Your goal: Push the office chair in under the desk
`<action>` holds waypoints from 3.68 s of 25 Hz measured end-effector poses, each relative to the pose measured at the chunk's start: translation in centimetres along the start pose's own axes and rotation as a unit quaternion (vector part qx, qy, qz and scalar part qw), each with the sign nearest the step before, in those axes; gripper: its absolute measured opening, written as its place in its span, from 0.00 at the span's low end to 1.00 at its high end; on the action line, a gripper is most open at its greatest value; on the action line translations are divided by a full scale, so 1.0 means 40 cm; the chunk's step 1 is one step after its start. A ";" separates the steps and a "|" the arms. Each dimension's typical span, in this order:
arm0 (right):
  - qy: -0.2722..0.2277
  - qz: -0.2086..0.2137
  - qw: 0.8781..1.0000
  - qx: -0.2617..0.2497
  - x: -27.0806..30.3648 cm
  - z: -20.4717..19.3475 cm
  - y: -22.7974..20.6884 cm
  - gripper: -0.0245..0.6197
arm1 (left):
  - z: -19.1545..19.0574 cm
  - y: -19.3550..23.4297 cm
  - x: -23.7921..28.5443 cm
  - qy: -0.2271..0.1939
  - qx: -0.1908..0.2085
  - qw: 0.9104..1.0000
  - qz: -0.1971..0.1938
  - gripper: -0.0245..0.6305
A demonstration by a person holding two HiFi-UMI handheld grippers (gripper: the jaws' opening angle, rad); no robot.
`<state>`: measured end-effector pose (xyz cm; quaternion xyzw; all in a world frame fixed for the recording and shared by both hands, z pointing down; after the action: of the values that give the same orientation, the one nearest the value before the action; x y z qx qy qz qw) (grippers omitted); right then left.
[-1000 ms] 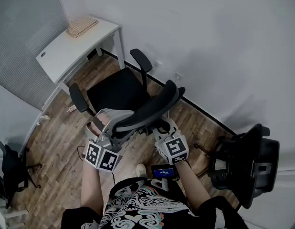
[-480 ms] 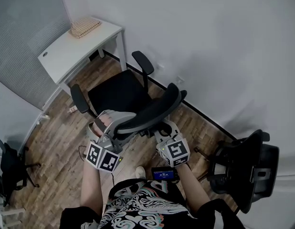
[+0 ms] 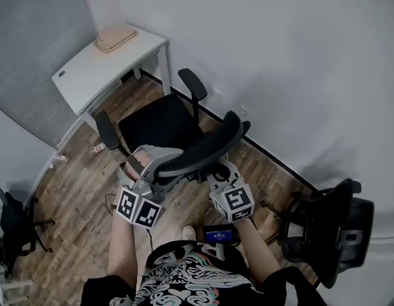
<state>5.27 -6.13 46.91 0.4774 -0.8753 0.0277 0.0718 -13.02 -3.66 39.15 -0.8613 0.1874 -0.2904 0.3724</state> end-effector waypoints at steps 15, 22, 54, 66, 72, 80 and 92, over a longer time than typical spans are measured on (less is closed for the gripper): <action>0.006 0.028 1.000 -0.005 0.042 0.018 -0.051 0.10 | -0.021 0.033 0.034 0.001 -0.022 1.000 0.008 0.35; 0.009 0.050 0.999 -0.007 0.065 0.020 -0.057 0.10 | -0.031 0.044 0.040 0.021 -0.035 0.999 0.019 0.37; 0.005 0.102 0.995 -0.012 0.236 0.048 -0.049 0.11 | -0.167 0.153 0.036 0.058 -0.073 0.995 0.020 0.38; 0.003 0.112 0.994 -0.015 0.256 0.051 -0.075 0.11 | -0.175 0.169 0.058 0.060 -0.080 0.995 0.023 0.38; -0.006 0.115 0.993 -0.021 0.258 0.052 -0.077 0.11 | -0.176 0.171 0.058 0.058 -0.078 0.995 0.023 0.38; -0.009 0.107 0.994 -0.029 0.270 0.056 -0.080 0.11 | -0.184 0.184 0.064 0.054 -0.077 0.995 0.026 0.38; -0.010 0.107 0.994 -0.031 0.316 0.060 -0.090 0.11 | -0.216 0.209 0.074 0.056 -0.074 0.995 0.040 0.39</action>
<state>1.29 -18.88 46.41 0.3792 -0.9223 0.0034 0.0748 -17.19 -15.32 38.74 -0.8606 0.2634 -0.3081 0.3082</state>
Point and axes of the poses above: the fingertips, and each gripper's own axes: x forward along the fingers, y to its left, z out of its top, the point moved 10 cm from there along -x, backward along the fingers, and after that the axes turned 9 degrees about -z, right-handed, at the moved point
